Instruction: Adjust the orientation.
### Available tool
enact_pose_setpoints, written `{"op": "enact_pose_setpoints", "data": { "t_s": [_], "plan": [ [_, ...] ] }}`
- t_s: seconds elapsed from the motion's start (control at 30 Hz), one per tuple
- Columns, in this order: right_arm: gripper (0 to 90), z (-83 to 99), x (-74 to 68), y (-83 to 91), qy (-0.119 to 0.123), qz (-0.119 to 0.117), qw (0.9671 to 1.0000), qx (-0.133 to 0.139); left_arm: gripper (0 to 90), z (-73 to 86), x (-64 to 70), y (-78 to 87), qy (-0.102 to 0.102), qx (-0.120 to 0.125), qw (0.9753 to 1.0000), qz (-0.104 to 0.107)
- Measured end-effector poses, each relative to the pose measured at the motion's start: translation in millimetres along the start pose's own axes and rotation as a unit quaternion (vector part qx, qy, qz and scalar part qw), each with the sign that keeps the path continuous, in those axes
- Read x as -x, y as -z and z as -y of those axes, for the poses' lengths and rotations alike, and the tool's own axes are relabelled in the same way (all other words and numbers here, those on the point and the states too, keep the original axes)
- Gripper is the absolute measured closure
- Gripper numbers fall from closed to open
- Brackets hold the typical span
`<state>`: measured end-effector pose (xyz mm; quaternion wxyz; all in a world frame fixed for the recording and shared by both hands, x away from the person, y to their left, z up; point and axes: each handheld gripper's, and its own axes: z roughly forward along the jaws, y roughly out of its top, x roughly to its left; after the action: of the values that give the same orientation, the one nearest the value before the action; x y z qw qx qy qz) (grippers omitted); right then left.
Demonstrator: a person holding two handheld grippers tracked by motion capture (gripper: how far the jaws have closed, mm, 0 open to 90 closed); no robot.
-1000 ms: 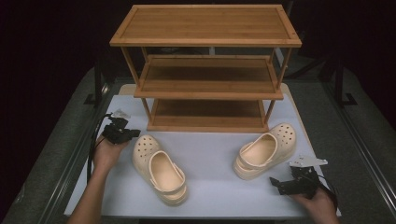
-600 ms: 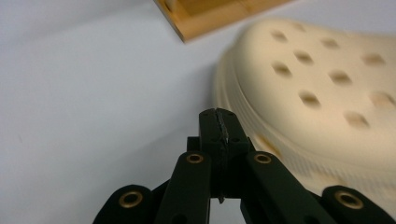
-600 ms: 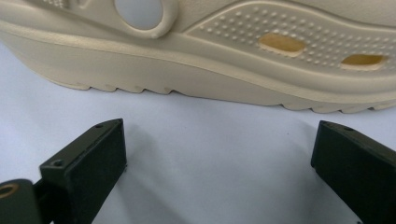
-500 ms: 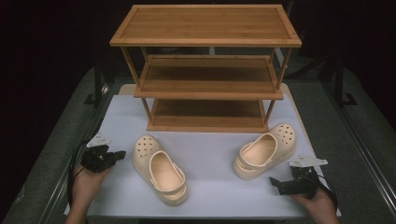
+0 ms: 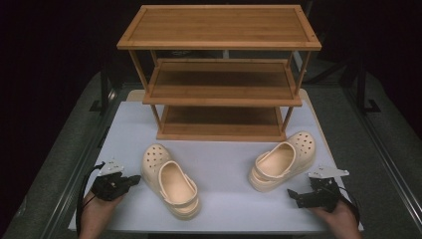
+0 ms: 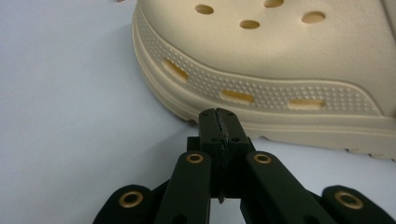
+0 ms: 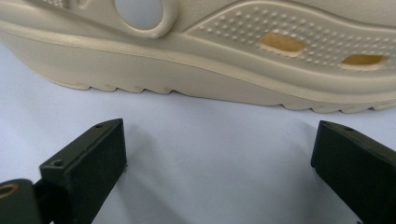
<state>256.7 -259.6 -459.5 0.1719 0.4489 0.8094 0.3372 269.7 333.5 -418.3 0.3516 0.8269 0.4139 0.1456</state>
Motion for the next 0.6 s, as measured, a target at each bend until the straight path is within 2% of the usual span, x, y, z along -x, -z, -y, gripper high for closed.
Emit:
{"op": "enact_pose_setpoints", "data": {
  "t_s": [0.17,0.6],
  "plan": [
    [3.0,0.0,0.0,0.0,0.000,0.000,1.0000,0.000,90.0,-3.7,3.8,-5.7,-0.008,-0.002,0.9999,0.013],
    [3.0,0.0,0.0,-0.1,0.000,0.000,1.0000,0.000,90.0,-15.4,1.2,-15.4,-0.020,-0.011,0.9996,0.016]
  ]
}}
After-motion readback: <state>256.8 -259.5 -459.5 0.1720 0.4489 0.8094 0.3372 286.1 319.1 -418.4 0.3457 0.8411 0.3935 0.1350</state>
